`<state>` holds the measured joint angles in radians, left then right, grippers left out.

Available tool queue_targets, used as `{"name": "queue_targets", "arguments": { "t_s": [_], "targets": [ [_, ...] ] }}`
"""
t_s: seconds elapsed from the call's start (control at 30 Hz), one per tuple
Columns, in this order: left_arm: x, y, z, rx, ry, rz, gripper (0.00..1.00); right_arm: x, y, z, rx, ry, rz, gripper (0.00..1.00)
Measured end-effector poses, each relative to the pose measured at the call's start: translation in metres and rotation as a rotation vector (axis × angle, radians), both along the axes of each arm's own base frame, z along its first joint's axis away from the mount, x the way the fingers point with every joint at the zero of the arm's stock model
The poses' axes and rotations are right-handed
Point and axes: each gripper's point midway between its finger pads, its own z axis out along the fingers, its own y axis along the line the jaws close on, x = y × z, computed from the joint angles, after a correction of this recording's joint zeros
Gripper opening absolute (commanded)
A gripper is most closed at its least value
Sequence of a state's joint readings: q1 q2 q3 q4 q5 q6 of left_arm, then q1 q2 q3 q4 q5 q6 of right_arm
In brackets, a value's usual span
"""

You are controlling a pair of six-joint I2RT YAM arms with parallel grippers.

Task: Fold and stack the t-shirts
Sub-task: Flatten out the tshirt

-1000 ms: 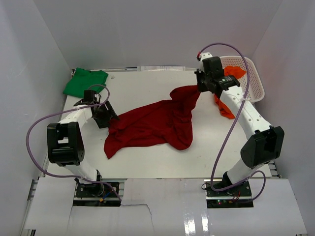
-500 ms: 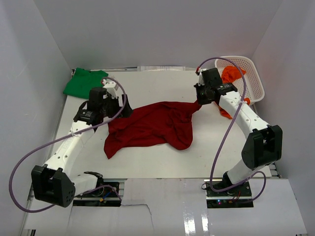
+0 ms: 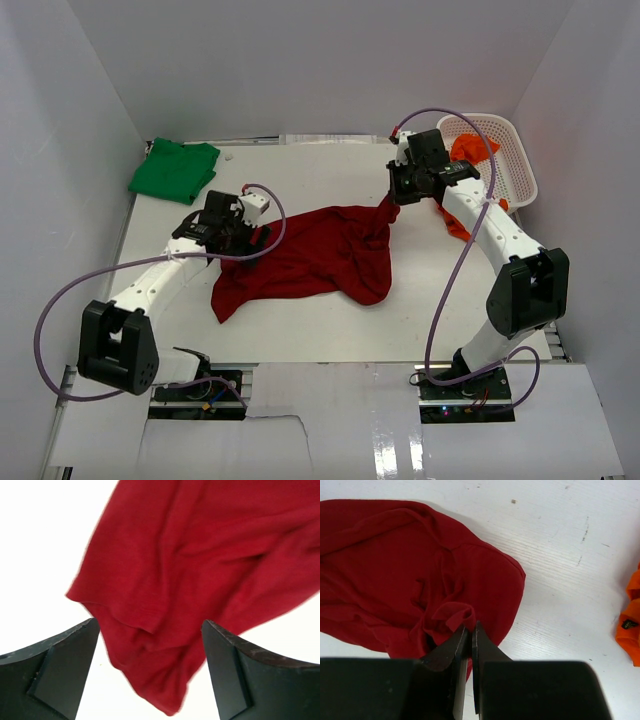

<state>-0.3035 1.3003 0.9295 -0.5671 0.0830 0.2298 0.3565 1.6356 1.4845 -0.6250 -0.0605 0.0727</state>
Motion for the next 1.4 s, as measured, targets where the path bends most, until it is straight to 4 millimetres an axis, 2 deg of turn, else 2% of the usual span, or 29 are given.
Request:
{"name": "queue_targets", "arguments": {
  "t_s": [0.2, 0.3, 0.43, 0.47, 0.57, 0.63, 0.67, 0.8, 1.03, 1.1, 1.2, 1.3, 1.33, 1.4],
  "targets": [
    [0.005, 0.01, -0.026, 0.096, 0.061, -0.01, 0.87, -0.002, 0.007, 0.001, 0.03, 0.007, 0.027, 0.08],
    [0.005, 0.011, -0.032, 0.108, 0.075, -0.021, 0.73, -0.003, 0.009, 0.002, 0.039, 0.007, 0.034, 0.08],
    [0.005, 0.011, -0.045, 0.124, 0.116, -0.034, 0.49, -0.003, 0.009, 0.002, 0.041, 0.01, 0.037, 0.08],
    [0.005, 0.011, -0.047, 0.126, 0.127, -0.036, 0.47, -0.003, 0.009, 0.002, 0.042, 0.01, 0.037, 0.08],
    [0.005, 0.008, -0.054, 0.125, 0.153, -0.047, 0.5, -0.004, 0.009, 0.002, 0.042, 0.011, 0.036, 0.08],
    [0.004, 0.007, -0.057, 0.119, 0.167, -0.054, 0.48, -0.004, 0.009, 0.001, 0.042, 0.011, 0.036, 0.08],
    [0.003, 0.006, -0.058, 0.116, 0.17, -0.055, 0.35, -0.004, 0.009, 0.001, 0.042, 0.012, 0.036, 0.08],
    [0.003, 0.005, -0.059, 0.114, 0.183, -0.057, 0.0, -0.005, 0.009, -0.001, 0.042, 0.017, 0.037, 0.08],
    [0.01, 0.004, -0.074, 0.087, 0.268, -0.008, 0.0, -0.003, 0.009, 0.0, 0.041, 0.009, 0.034, 0.08],
    [0.023, 0.005, -0.063, 0.017, 0.27, 0.071, 0.0, -0.002, 0.008, 0.001, 0.036, 0.01, 0.028, 0.08],
    [0.07, 0.016, -0.016, -0.129, 0.181, 0.249, 0.0, 0.018, 0.013, 0.022, 0.045, -0.021, 0.021, 0.08],
    [0.128, 0.035, 0.055, -0.283, 0.027, 0.405, 0.0, 0.063, 0.026, 0.069, 0.097, -0.14, 0.021, 0.08],
    [0.142, 0.044, 0.078, -0.344, -0.014, 0.446, 0.0, 0.075, 0.028, 0.087, 0.118, -0.186, 0.025, 0.08],
    [0.16, 0.061, 0.115, -0.465, -0.079, 0.505, 0.0, 0.084, 0.031, 0.118, 0.153, -0.256, 0.041, 0.08]
  ]
}}
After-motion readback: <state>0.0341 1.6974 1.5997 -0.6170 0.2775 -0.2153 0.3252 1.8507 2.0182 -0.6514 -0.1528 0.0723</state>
